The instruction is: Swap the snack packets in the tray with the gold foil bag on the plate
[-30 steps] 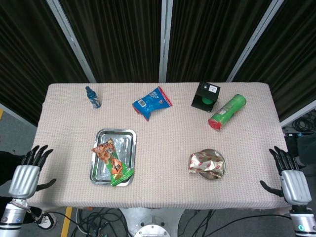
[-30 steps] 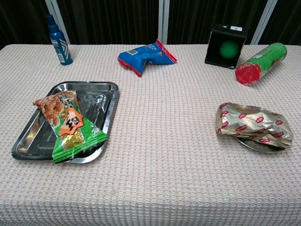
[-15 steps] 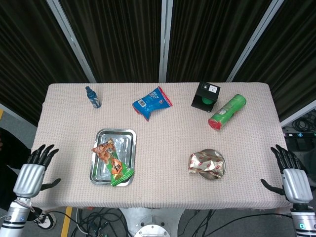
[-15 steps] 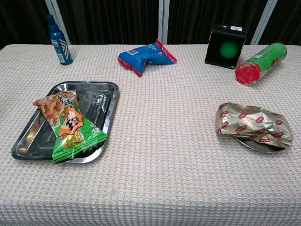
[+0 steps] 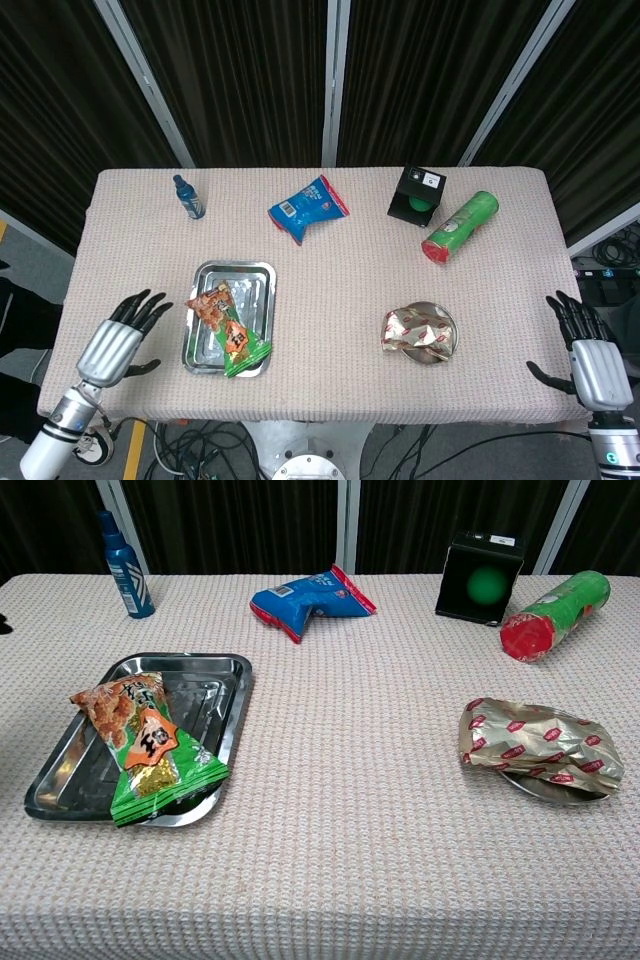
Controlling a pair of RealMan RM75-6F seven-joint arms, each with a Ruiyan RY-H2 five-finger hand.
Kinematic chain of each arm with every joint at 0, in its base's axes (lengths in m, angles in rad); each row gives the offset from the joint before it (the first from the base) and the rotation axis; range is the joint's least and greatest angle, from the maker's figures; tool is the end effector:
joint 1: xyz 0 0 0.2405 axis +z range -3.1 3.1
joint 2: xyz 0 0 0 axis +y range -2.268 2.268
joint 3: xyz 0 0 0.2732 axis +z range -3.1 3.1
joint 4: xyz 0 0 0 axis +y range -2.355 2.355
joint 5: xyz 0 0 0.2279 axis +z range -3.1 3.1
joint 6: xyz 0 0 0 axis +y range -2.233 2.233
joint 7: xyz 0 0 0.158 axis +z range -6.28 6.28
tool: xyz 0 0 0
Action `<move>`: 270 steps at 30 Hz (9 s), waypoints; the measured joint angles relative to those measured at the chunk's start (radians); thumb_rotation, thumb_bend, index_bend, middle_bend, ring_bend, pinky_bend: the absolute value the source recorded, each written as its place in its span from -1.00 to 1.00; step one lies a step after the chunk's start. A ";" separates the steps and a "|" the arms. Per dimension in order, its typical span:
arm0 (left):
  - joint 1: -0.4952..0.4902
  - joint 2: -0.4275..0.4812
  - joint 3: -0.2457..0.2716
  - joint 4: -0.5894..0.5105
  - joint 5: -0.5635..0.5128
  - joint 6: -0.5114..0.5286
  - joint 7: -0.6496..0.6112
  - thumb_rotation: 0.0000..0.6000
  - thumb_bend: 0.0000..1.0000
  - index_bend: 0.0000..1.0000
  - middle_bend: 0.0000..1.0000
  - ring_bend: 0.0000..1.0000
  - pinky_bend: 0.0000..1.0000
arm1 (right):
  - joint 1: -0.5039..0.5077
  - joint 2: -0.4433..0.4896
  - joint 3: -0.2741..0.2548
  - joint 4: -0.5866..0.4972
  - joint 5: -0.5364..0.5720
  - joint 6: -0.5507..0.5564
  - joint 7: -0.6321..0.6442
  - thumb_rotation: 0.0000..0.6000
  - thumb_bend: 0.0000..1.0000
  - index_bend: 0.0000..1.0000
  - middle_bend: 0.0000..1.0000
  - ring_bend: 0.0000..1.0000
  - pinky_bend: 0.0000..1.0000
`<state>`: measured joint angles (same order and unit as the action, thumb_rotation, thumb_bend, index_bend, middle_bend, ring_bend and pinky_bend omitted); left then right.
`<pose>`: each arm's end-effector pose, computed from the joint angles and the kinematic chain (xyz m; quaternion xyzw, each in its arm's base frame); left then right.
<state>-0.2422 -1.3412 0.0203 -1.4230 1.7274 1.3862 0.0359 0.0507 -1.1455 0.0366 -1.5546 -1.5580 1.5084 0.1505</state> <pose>-0.2935 0.2251 0.0519 -0.7210 -0.3213 -0.4113 0.4558 -0.3410 -0.1838 0.1445 0.5779 -0.4181 0.4263 0.5563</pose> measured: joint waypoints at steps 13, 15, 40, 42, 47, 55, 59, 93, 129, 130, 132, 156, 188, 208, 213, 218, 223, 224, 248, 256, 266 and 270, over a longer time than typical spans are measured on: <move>-0.184 -0.093 -0.021 0.029 0.078 -0.130 -0.032 1.00 -0.93 -0.76 -0.84 -0.99 -0.73 | 0.001 -0.002 0.003 0.006 0.019 -0.013 0.014 1.00 -0.88 -1.00 -1.00 -1.00 -1.00; -0.209 -0.115 -0.025 0.044 0.077 -0.155 -0.041 1.00 -0.93 -0.76 -0.84 -0.99 -0.73 | 0.001 -0.003 0.004 0.013 0.022 -0.015 0.023 1.00 -0.88 -1.00 -1.00 -1.00 -1.00; -0.345 -0.181 0.006 0.128 -0.034 -0.365 0.016 1.00 -0.77 -0.45 -0.45 -0.59 -0.36 | -0.003 -0.007 0.009 0.029 0.046 -0.024 0.032 1.00 -0.82 -1.00 -1.00 -1.00 -1.00; -0.346 -0.180 0.009 0.126 -0.043 -0.370 0.023 1.00 -0.71 -0.40 -0.40 -0.54 -0.30 | -0.003 -0.007 0.010 0.028 0.047 -0.025 0.030 1.00 -0.81 -1.00 -1.00 -1.00 -1.00; -0.346 -0.189 0.013 0.132 -0.047 -0.355 0.034 1.00 -0.57 -0.17 -0.17 -0.33 -0.11 | -0.004 -0.006 0.010 0.024 0.051 -0.028 0.025 1.00 -0.79 -1.00 -1.00 -1.00 -1.00; -0.347 -0.225 0.007 0.177 -0.028 -0.282 0.012 1.00 -0.35 0.21 0.19 0.01 0.20 | -0.003 -0.008 0.010 0.026 0.057 -0.034 0.023 1.00 -0.78 -1.00 -1.00 -1.00 -1.00; -0.352 -0.252 -0.001 0.211 -0.011 -0.233 -0.020 1.00 -0.25 0.31 0.29 0.10 0.28 | -0.004 -0.008 0.011 0.028 0.061 -0.037 0.026 1.00 -0.78 -1.00 -1.00 -1.00 -1.00; -0.779 -0.588 -0.236 0.600 -0.060 -0.321 -0.247 1.00 -0.22 0.37 0.33 0.14 0.30 | -0.017 -0.011 0.018 0.070 0.071 -0.026 0.088 1.00 -0.78 -1.00 -1.00 -1.00 -1.00; -0.618 -0.410 -0.157 0.418 -0.251 -0.316 -0.083 1.00 -0.74 -0.78 -0.71 -0.84 -0.68 | 0.031 -0.024 -0.012 0.046 -0.008 -0.086 0.056 1.00 -0.85 -1.00 -1.00 -1.00 -1.00; -0.586 -0.382 -0.147 0.370 -0.262 -0.302 -0.062 1.00 -0.75 -0.78 -0.71 -0.84 -0.68 | 0.037 -0.025 -0.014 0.036 -0.012 -0.095 0.046 1.00 -0.86 -1.00 -1.00 -1.00 -1.00; -0.500 -0.313 -0.118 0.255 -0.287 -0.257 -0.017 1.00 -0.75 -0.78 -0.71 -0.84 -0.69 | 0.054 -0.031 -0.018 0.013 -0.020 -0.118 0.021 1.00 -0.86 -1.00 -1.00 -1.00 -1.00; 0.051 -0.040 0.070 0.028 -0.279 0.175 -0.063 1.00 -0.76 -0.77 -0.69 -0.84 -0.69 | 0.281 -0.235 0.048 -0.044 0.194 -0.456 -0.297 1.00 -0.83 -1.00 -0.90 -1.00 -0.92; 0.142 -0.026 0.012 0.096 -0.260 0.136 -0.163 1.00 -0.76 -0.77 -0.69 -0.84 -0.69 | 0.329 -0.287 0.045 -0.125 0.178 -0.377 -0.422 1.00 -0.35 -0.38 -0.11 -0.23 0.04; 0.181 -0.014 -0.015 0.121 -0.252 0.148 -0.209 1.00 -0.75 -0.77 -0.69 -0.84 -0.69 | 0.530 -0.538 0.122 -0.106 0.230 -0.498 -0.590 1.00 -0.51 -0.38 -0.18 -0.23 0.02; 0.189 -0.018 -0.018 0.137 -0.254 0.143 -0.220 1.00 -0.76 -0.77 -0.69 -0.84 -0.69 | 0.572 -0.612 0.134 -0.024 0.252 -0.526 -0.580 1.00 -0.71 -0.73 -0.45 -0.50 -0.29; 0.192 -0.015 -0.018 0.138 -0.248 0.141 -0.217 1.00 -0.76 -0.77 -0.69 -0.84 -0.69 | 0.606 -0.649 0.142 0.030 0.261 -0.558 -0.533 1.00 -0.98 -1.00 -0.89 -0.99 -0.77; 0.199 -0.017 -0.021 0.142 -0.251 0.137 -0.229 1.00 -0.75 -0.77 -0.69 -0.84 -0.69 | 0.614 -0.629 0.138 0.010 0.227 -0.554 -0.479 1.00 -1.00 -1.00 -0.94 -1.00 -0.81; 0.200 -0.017 -0.021 0.143 -0.248 0.138 -0.231 1.00 -0.75 -0.77 -0.69 -0.84 -0.69 | 0.611 -0.612 0.136 -0.009 0.214 -0.544 -0.474 1.00 -1.00 -1.00 -0.94 -1.00 -0.81; 0.215 0.004 -0.029 0.101 -0.196 0.185 -0.254 1.00 -0.76 -0.77 -0.69 -0.84 -0.69 | 0.725 -0.538 0.277 0.141 0.584 -0.586 -0.577 1.00 -1.00 -1.00 -0.91 -1.00 -0.96; 0.222 0.012 -0.030 0.106 -0.204 0.180 -0.273 1.00 -0.76 -0.77 -0.69 -0.84 -0.69 | 0.798 -0.622 0.292 0.255 0.701 -0.671 -0.579 1.00 -0.99 -1.00 -0.82 -1.00 -0.85; 0.224 0.006 -0.031 0.123 -0.212 0.165 -0.288 1.00 -0.76 -0.76 -0.69 -0.84 -0.69 | 0.828 -0.684 0.277 0.372 0.699 -0.705 -0.511 1.00 -0.78 -0.29 -0.20 -0.31 0.03; 0.225 0.005 -0.030 0.128 -0.214 0.159 -0.293 1.00 -0.76 -0.75 -0.68 -0.84 -0.69 | 0.828 -0.700 0.267 0.408 0.661 -0.706 -0.467 1.00 -0.63 0.09 0.07 -0.02 0.35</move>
<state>-0.0169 -1.3364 -0.0096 -1.2949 1.5138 1.5451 -0.2569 0.8790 -1.8454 0.3039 -1.1462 -0.8972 0.8027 -0.3169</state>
